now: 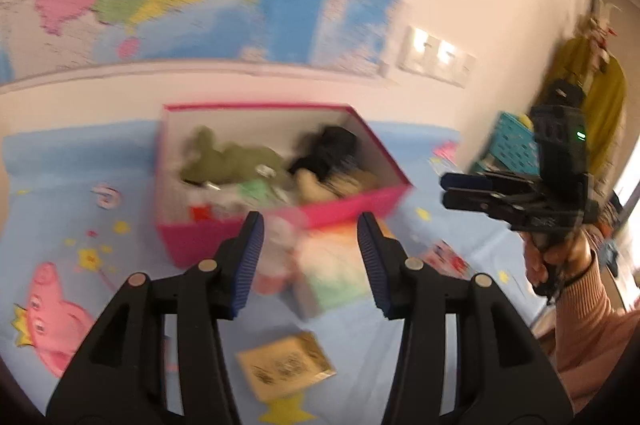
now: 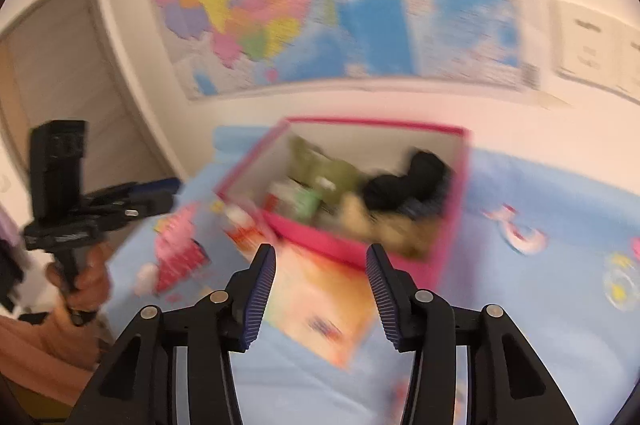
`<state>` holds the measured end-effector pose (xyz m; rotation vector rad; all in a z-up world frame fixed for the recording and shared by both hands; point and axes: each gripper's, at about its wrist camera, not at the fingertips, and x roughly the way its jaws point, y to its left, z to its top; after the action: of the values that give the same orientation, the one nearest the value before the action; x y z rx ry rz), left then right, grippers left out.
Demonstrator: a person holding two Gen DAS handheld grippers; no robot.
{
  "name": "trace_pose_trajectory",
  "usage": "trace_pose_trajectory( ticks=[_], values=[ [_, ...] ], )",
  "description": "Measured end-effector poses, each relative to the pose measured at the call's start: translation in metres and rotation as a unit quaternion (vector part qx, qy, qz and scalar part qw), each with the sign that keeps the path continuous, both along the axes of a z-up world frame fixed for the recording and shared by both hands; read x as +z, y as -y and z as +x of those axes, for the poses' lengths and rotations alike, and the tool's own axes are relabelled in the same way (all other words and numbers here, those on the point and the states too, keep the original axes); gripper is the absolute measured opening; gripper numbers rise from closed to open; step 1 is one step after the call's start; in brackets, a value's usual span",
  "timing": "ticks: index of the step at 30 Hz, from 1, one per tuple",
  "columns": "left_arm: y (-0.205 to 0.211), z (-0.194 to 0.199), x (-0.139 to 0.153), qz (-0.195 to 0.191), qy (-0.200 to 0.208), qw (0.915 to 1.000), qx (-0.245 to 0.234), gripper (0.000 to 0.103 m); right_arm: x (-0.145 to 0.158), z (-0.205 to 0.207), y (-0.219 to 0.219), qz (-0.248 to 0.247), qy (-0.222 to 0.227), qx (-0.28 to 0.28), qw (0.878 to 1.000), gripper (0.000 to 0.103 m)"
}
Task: Organize soft objects
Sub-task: 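Move the right tool to the floral tissue pack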
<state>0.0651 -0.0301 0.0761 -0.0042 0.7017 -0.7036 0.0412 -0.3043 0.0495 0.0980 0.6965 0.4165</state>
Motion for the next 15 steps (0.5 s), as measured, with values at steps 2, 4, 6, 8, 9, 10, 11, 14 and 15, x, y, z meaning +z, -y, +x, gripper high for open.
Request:
trace_pose_trajectory(
  ticks=[2,4,6,8,9,10,11,14,15],
  values=[
    [0.019,-0.01,-0.008,0.004,-0.009,0.9997,-0.024,0.05,-0.015,-0.012,0.02,-0.004,-0.025,-0.026,0.999,0.049],
    [0.036,-0.02,-0.017,0.007,-0.019,0.9987,-0.048,0.05,-0.032,-0.022,0.038,-0.012,-0.048,-0.054,0.997,0.049],
    [0.051,-0.028,-0.024,0.012,-0.026,0.9972,-0.068,0.05,-0.046,-0.028,0.051,-0.014,-0.065,-0.078,0.995,0.049],
    [0.071,-0.035,-0.035,0.028,-0.035,0.9951,-0.088,0.05,-0.062,-0.036,0.066,0.003,-0.086,-0.098,0.991,0.049],
    [0.077,-0.038,-0.039,0.033,-0.039,0.9941,-0.096,0.05,-0.07,-0.04,0.073,0.012,-0.094,-0.108,0.99,0.049],
    [0.084,-0.042,-0.044,0.04,-0.042,0.9929,-0.104,0.05,-0.075,-0.044,0.076,0.014,-0.099,-0.112,0.989,0.049],
    [0.089,-0.043,-0.047,0.043,-0.045,0.9921,-0.109,0.05,-0.082,-0.046,0.079,0.016,-0.107,-0.115,0.988,0.049],
    [0.101,-0.046,-0.058,0.054,-0.06,0.9893,-0.121,0.05,-0.095,-0.046,0.083,0.019,-0.119,-0.114,0.986,0.049],
    [0.103,-0.047,-0.061,0.057,-0.065,0.9886,-0.123,0.05,-0.096,-0.045,0.083,0.018,-0.119,-0.111,0.986,0.049]
  ],
)
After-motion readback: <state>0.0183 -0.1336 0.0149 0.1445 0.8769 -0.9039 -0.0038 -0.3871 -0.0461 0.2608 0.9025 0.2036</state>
